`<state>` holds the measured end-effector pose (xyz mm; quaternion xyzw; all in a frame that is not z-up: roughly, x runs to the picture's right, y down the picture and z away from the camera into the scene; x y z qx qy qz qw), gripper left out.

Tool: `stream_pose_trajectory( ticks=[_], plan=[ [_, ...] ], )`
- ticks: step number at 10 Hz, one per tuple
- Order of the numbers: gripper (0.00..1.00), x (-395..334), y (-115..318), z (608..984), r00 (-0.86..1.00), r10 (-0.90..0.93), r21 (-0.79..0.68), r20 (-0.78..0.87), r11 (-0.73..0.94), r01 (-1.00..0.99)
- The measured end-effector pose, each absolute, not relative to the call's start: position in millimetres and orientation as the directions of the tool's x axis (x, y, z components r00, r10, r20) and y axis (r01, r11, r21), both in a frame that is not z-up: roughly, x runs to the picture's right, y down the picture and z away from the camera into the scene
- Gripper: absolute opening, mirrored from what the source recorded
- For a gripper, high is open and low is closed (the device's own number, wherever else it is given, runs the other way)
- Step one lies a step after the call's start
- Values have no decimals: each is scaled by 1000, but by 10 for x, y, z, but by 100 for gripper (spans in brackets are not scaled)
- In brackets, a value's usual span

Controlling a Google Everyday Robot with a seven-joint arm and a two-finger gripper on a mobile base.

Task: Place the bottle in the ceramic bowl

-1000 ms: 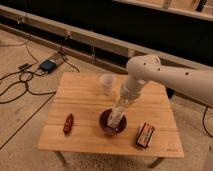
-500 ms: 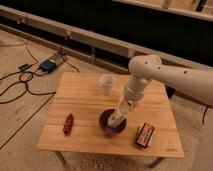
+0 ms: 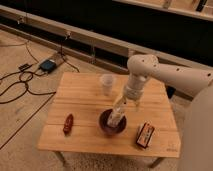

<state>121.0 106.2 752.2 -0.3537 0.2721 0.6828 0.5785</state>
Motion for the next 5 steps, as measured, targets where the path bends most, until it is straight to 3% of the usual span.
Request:
stream_pose_trajectory(
  ticks=[5],
  plan=[
    [80,1293,983,7538,-102,603,-24,-791,-197,-980]
  ],
)
